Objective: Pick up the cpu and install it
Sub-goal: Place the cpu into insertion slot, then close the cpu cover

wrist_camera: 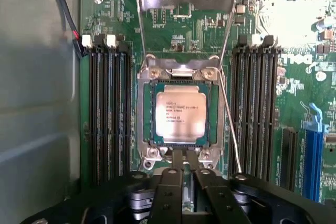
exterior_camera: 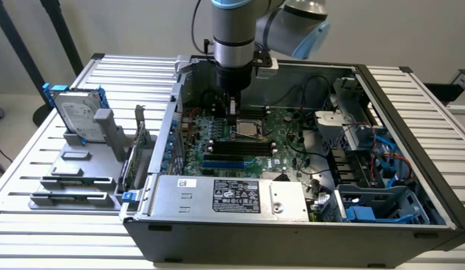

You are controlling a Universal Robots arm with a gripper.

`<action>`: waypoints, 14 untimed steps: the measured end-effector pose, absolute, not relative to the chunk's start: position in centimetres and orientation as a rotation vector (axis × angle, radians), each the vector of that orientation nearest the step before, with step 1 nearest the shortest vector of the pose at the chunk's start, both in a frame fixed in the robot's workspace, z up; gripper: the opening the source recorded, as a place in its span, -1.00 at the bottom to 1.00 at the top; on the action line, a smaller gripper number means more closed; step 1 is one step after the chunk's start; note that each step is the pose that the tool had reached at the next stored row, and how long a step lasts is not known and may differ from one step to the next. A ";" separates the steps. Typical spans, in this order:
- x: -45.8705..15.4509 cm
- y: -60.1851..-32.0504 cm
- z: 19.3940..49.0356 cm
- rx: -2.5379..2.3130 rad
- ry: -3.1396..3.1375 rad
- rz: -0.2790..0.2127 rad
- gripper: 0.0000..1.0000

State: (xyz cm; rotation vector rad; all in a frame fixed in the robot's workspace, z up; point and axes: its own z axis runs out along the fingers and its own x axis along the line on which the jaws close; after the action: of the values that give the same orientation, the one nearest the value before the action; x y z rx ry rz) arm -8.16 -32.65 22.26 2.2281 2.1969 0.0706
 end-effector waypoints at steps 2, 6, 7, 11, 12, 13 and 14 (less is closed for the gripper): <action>-8.4 -32.7 22.5 2.229 2.198 0.069 -0.79; -8.4 -32.7 22.7 2.229 2.198 0.070 -0.79; -8.4 -32.7 22.7 2.229 2.198 0.069 -0.79; -8.4 -32.7 22.7 2.229 2.198 0.069 -0.79; -8.4 -32.7 22.7 2.229 2.198 0.069 -0.79; -8.4 -32.7 22.7 2.229 2.198 0.069 -0.79; -8.4 -32.7 22.7 2.229 2.198 0.069 -0.79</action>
State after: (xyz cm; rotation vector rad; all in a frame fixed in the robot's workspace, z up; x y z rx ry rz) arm -8.39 -32.67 22.71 2.2290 2.1977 0.0691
